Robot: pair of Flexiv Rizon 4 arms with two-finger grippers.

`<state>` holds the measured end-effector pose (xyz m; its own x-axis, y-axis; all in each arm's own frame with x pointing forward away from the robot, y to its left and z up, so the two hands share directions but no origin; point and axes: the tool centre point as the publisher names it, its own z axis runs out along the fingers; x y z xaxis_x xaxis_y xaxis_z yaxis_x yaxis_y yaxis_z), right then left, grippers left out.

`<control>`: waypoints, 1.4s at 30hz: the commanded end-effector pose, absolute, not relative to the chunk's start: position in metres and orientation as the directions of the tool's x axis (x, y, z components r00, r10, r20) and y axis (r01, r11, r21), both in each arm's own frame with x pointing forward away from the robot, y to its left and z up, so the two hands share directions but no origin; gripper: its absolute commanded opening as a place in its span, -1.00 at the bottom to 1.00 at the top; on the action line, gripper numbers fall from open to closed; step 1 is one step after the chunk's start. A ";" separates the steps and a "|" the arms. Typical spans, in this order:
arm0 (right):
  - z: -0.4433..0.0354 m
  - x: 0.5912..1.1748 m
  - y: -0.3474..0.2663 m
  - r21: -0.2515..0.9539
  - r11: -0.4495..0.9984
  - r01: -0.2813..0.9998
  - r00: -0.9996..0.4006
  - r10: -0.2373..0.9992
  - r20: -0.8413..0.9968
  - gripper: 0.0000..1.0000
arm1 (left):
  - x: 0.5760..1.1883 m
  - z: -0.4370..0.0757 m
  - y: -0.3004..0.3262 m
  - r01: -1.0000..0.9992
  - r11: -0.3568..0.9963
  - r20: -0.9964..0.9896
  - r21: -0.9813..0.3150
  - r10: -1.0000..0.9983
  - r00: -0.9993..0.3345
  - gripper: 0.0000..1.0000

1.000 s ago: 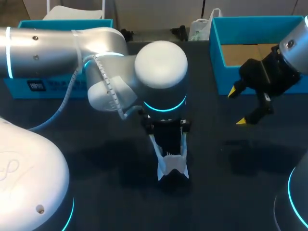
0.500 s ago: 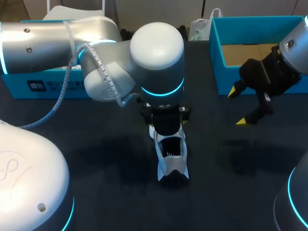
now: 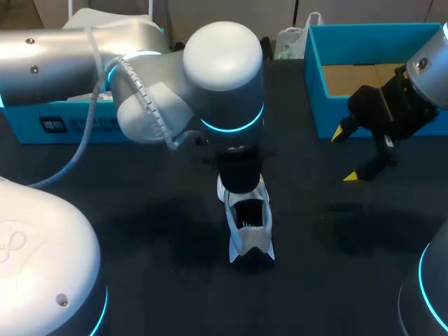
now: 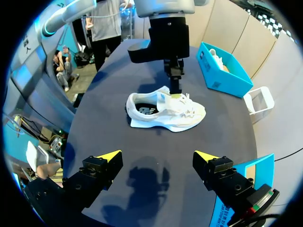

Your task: Take the shoe out of the shoebox, open the shoe tongue, remove and reinsert the insole, then place the shoe into the shoebox

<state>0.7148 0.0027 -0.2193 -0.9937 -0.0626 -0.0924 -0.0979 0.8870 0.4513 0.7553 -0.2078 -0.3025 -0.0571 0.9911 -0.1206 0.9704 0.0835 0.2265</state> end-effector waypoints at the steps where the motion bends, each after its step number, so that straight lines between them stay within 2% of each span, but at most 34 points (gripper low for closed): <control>1: -0.220 0.714 0.003 0.449 0.888 -0.097 -0.994 -0.061 -0.093 1.00 | 0.754 -0.315 -0.211 0.972 0.083 -0.126 0.218 0.990 -0.056 -0.17; 8: -0.220 0.714 0.003 0.449 0.888 -0.097 -0.994 -0.061 -0.093 1.00 | 0.746 -0.331 -0.220 0.975 0.095 -0.134 0.201 0.989 -0.068 -0.27; 17: -0.220 0.714 0.003 0.449 0.888 -0.097 -0.994 -0.061 -0.093 1.00 | 0.736 -0.327 -0.215 0.979 0.119 -0.112 0.167 0.989 -0.101 -0.19; 23: -0.220 0.714 0.003 0.449 0.888 -0.097 -0.994 -0.061 -0.093 1.00 | 0.740 -0.300 -0.200 0.941 0.302 -0.129 0.149 0.950 -0.285 -0.01; 24: -0.220 0.714 0.003 0.449 0.888 -0.097 -0.994 -0.061 -0.093 1.00 | 0.740 -0.296 -0.198 0.924 0.355 -0.124 0.140 0.932 -0.340 0.15; 26: -0.220 0.714 0.003 0.449 0.888 -0.097 -0.994 -0.061 -0.093 1.00 | 0.739 -0.292 -0.194 0.907 0.402 -0.121 0.128 0.914 -0.388 1.00; 38: -0.220 0.714 0.003 0.449 0.888 -0.097 -0.994 -0.061 -0.093 1.00 | 0.739 -0.292 -0.194 0.907 0.402 -0.121 0.128 0.914 -0.388 1.00; 40: -0.220 0.714 0.003 0.449 0.888 -0.097 -0.994 -0.061 -0.093 1.00 | 0.730 -0.282 -0.197 0.852 0.521 -0.076 0.056 0.853 -0.517 1.00; 42: -0.220 0.714 0.003 0.449 0.888 -0.097 -0.994 -0.061 -0.093 1.00 | 0.722 -0.273 -0.198 0.715 0.698 -0.030 0.036 0.716 -0.698 1.00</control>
<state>0.7148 0.0026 -0.2192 -0.9938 -0.0625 -0.0924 -0.0978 0.8870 0.4513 0.7267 -0.1953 -0.2889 -0.4712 0.8751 -0.1109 0.8738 0.4802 0.0767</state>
